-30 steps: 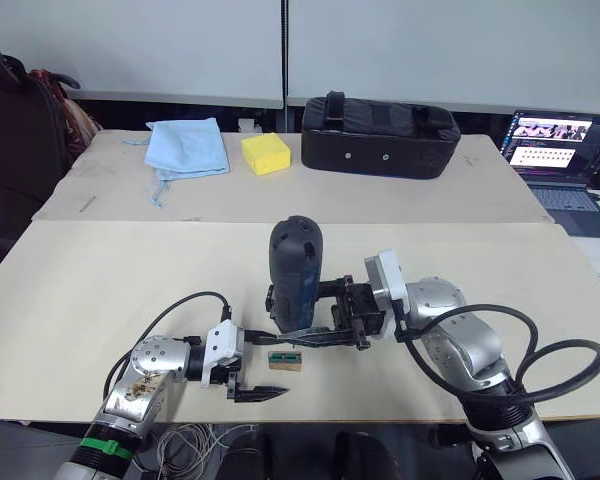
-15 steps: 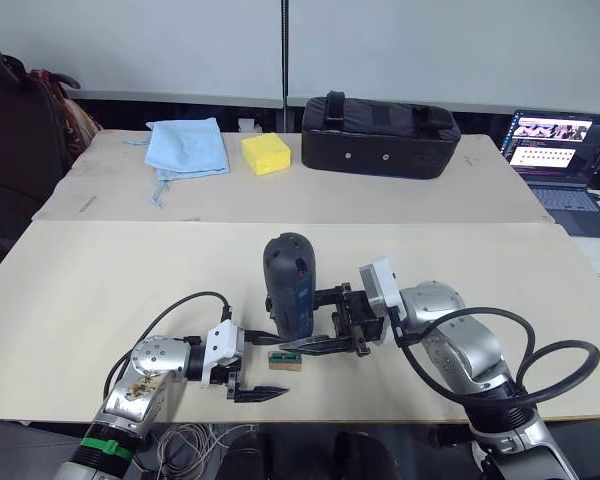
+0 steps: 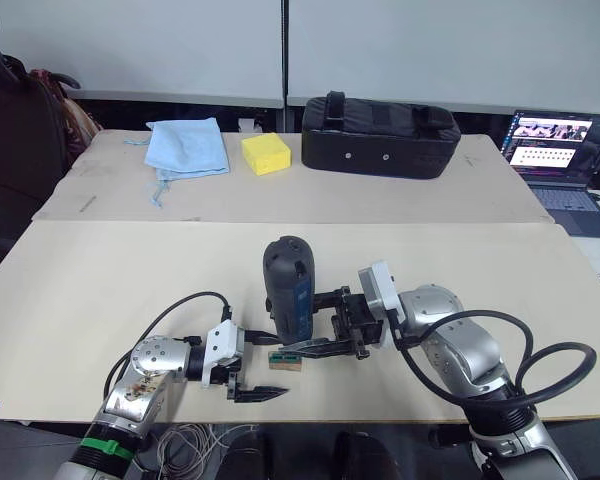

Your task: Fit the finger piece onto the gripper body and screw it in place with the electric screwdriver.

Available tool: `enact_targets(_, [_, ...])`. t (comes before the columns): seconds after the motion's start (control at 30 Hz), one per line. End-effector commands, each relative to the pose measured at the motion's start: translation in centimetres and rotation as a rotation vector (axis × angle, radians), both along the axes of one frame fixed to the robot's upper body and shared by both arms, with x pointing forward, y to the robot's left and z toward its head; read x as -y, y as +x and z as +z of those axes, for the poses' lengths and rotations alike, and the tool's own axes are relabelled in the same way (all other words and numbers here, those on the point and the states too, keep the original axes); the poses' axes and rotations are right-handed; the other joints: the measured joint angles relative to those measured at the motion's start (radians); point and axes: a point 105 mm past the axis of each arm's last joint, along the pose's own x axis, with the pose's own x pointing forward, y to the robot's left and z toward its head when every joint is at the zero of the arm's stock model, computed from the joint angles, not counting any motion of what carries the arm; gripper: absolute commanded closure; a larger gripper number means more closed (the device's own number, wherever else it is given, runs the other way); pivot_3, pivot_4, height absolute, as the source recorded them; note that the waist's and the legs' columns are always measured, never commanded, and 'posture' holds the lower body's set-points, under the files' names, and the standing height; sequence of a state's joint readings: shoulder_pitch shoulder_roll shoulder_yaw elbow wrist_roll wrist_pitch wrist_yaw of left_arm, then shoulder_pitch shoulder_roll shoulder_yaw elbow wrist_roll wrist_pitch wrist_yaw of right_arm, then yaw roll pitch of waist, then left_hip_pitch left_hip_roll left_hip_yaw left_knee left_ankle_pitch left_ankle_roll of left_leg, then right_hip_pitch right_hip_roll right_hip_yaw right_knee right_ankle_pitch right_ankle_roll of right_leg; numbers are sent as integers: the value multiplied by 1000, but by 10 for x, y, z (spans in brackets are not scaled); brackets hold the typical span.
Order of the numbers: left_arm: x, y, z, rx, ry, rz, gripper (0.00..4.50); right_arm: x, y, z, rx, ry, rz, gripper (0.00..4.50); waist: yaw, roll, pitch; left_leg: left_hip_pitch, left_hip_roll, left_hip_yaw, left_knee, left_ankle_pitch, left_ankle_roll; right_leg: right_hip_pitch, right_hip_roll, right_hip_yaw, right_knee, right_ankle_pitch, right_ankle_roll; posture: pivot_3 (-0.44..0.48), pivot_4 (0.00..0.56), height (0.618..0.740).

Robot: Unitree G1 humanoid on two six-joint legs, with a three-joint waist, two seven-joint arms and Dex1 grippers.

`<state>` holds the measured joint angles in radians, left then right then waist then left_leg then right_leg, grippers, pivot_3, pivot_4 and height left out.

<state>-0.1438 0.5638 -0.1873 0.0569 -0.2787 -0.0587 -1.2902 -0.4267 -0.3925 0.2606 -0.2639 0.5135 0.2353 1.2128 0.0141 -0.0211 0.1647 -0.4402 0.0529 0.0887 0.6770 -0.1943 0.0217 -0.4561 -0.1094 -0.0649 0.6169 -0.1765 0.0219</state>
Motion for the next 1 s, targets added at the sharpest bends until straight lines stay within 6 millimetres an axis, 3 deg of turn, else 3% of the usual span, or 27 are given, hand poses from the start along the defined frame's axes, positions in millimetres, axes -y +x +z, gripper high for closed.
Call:
enact_targets(0.03, [3,-7,-11,-53,13,-16,0,-1,-2,13,41,40,10,2575,0,0,0,0,0,0,0,0,0,0,0,0,0,0,0,0,150,740])
enact_targets(1.0, [2,-9,-11,-57,12,-7,0,0,-1,13,38,41,9,2575,-1,0,0,0,0,-1,0,0,0,0,0,0,0,0,0,0,150,740])
